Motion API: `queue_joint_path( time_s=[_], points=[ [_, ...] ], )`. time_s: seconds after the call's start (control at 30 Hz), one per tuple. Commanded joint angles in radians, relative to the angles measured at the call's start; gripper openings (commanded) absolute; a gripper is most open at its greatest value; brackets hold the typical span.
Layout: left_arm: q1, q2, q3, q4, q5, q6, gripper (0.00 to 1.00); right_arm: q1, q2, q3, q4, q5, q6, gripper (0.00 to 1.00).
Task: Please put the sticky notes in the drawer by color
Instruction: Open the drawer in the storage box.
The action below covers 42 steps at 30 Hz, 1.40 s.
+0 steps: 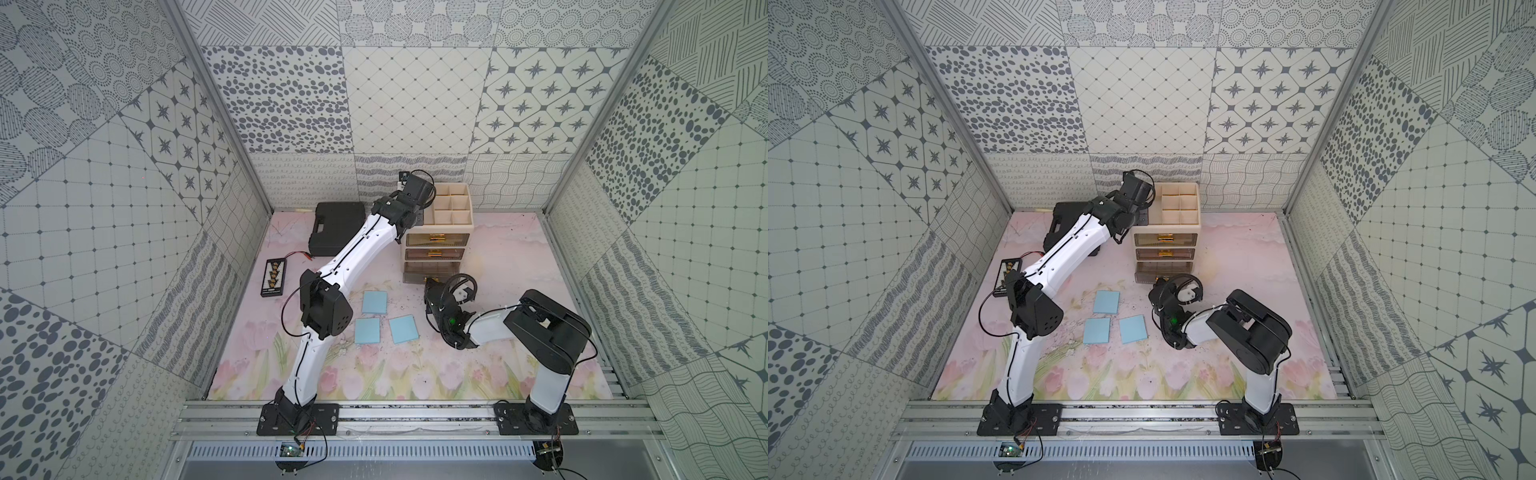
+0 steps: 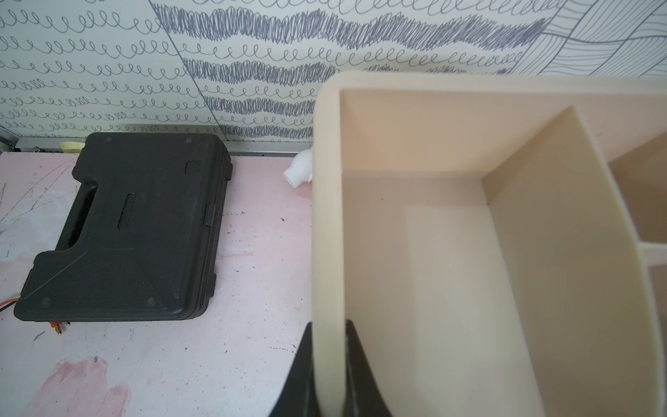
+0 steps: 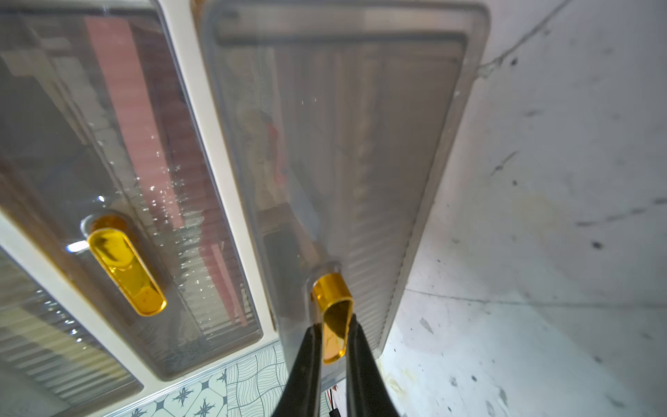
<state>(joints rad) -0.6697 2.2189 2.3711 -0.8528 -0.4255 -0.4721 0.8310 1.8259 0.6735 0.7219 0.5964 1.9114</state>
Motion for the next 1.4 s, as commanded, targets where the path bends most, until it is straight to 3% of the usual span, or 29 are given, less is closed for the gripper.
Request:
queue_joint_path(
  time_s=[0.0,0.23,1.2,1.23,1.37],
  points=[
    [-0.024,0.053,-0.022,-0.186,0.137,-0.074,0.0,0.039,-0.055,-0.025,-0.003,-0.05,-0.014,0.0],
    [-0.024,0.053,-0.023,-0.185,0.139,-0.076,0.0,0.051,-0.111,-0.046,-0.039,-0.036,-0.035,0.0],
    [-0.024,0.045,-0.029,-0.183,0.147,-0.08,0.0,0.068,-0.104,-0.068,-0.046,-0.052,-0.024,0.0],
    [-0.023,0.045,-0.029,-0.183,0.148,-0.08,0.0,0.068,-0.106,-0.068,-0.053,-0.053,-0.026,0.05],
    [-0.024,0.044,-0.031,-0.186,0.15,-0.079,0.0,0.063,-0.126,-0.083,-0.064,-0.049,-0.031,0.44]
  ],
)
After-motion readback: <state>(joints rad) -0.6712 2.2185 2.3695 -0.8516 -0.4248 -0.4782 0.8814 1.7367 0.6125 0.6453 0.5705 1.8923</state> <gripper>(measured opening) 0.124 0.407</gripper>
